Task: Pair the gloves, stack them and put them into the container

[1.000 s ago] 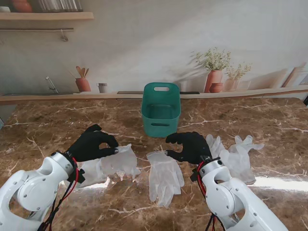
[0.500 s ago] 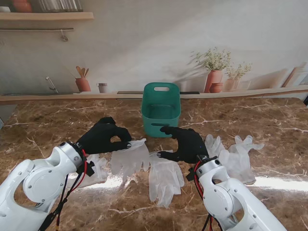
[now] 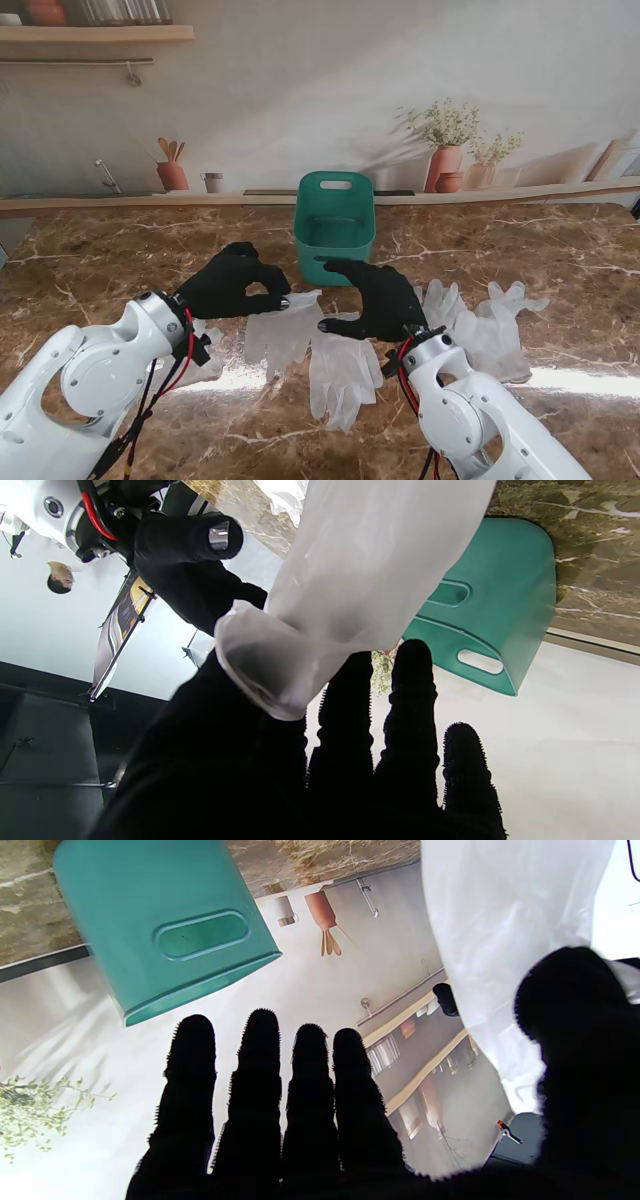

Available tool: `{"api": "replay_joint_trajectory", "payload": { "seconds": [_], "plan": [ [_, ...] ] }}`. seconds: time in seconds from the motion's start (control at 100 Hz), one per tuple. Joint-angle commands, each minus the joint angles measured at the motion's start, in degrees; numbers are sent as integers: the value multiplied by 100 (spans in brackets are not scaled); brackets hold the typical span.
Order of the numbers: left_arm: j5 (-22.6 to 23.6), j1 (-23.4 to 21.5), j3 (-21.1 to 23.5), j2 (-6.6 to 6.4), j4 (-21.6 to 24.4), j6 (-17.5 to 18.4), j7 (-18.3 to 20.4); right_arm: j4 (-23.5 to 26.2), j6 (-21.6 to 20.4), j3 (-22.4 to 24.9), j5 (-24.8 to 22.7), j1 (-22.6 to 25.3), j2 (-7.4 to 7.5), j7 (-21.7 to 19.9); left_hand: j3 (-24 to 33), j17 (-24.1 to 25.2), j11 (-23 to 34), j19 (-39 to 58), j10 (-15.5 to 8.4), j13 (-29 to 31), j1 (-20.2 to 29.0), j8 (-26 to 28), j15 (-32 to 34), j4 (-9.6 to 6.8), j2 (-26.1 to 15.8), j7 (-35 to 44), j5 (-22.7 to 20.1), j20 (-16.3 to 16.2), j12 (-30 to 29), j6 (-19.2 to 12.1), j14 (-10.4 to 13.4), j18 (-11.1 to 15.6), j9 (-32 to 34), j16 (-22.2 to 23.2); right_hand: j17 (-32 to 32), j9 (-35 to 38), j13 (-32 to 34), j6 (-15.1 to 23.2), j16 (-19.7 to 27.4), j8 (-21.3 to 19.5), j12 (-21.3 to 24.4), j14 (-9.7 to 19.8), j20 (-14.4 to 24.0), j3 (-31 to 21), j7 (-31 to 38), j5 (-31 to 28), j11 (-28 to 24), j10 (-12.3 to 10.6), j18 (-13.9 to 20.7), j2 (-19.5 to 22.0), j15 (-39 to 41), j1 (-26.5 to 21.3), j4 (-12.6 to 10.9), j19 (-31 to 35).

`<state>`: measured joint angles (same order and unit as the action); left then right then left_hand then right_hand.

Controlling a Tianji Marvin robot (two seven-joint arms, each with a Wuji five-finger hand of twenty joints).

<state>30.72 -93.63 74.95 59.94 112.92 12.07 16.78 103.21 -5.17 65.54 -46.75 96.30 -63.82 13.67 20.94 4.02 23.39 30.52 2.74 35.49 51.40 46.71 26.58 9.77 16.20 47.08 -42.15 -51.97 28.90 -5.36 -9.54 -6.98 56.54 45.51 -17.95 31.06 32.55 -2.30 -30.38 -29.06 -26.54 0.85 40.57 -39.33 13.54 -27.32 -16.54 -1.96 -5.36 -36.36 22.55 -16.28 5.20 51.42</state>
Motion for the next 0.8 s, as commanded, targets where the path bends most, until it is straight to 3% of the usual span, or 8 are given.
{"api": "replay_joint_trajectory", "payload": {
  "seconds": [0.0,0.22,0.41,0.59,0.63,0.67,0.7,0.79],
  "plan": [
    [-23,12,-62,17,-10,-26,-23,-45,-43,-35,-64,28,-19,4,61,50,179,182,21,113,135,-52,170,-130,-141,145,-1,60,96,63,-141,-89,265,78,76,-233,-209,-19,86,-39,126,86,129,160,37,127,66,22,75,-32,-23,-131,-152,-100],
    [-40,94,-198,22,-82,-36,-53,-188,-133,-236,-100,-58,-95,532,46,49,206,246,17,156,139,-95,212,-130,-138,167,-13,91,112,75,-131,-84,281,108,-98,272,65,224,37,-690,-134,142,211,390,792,-360,-506,-77,64,-79,268,-555,-146,30],
    [-50,109,-250,28,-105,-70,-77,-225,-205,-343,-66,-66,-159,869,49,33,241,369,-2,219,143,-130,276,-129,-135,194,-15,87,130,93,-140,-121,311,147,-322,1320,533,1141,-103,-1557,-723,163,225,536,1788,-1787,-1063,-324,35,-167,561,-963,-131,310],
    [12,91,-293,52,-98,-142,-194,-204,-220,-392,15,-40,-184,934,52,28,277,495,14,255,147,-145,314,-117,-131,236,3,92,153,105,-159,-153,321,173,-464,2139,975,1427,-424,-1247,-1212,194,191,671,2182,-2416,-1184,-438,3,-157,900,-1297,38,523],
    [26,86,-307,57,-105,-149,-226,-203,-225,-416,56,-27,-198,972,60,38,284,639,18,270,145,-169,329,-109,-130,261,8,59,159,119,-164,-190,322,184,-494,2217,1034,1413,-515,-1084,-1274,200,190,298,2221,-2360,-1201,-450,-7,-270,1019,-1253,210,589],
    [38,84,-328,62,-118,-153,-257,-214,-246,-440,90,-22,-212,1026,64,17,292,718,15,296,142,-181,341,-107,-123,277,7,53,163,121,-195,-218,335,189,-535,2292,1115,1341,-599,-1049,-1319,201,180,-1329,2148,-2355,-1205,-456,-23,-896,1128,-713,508,667],
    [49,82,-347,68,-130,-160,-286,-236,-276,-462,97,-25,-225,1100,71,5,296,756,15,325,139,-192,352,-107,-112,284,-2,57,164,123,-194,-226,353,191,-569,2321,1154,1306,-628,-1117,-1320,208,192,-1950,2054,-2367,-1202,-460,-20,-1106,1180,-457,483,721],
    [81,82,-389,74,-159,-222,-321,-314,-344,-531,27,-55,-262,1412,249,44,286,1043,27,371,51,-332,384,-67,-60,386,7,348,139,141,-221,-265,392,166,-648,2399,1275,1289,-662,-1193,-1329,218,224,-2267,1940,-2319,-1232,-493,-29,-1257,1263,-384,431,829]
  ]
}}
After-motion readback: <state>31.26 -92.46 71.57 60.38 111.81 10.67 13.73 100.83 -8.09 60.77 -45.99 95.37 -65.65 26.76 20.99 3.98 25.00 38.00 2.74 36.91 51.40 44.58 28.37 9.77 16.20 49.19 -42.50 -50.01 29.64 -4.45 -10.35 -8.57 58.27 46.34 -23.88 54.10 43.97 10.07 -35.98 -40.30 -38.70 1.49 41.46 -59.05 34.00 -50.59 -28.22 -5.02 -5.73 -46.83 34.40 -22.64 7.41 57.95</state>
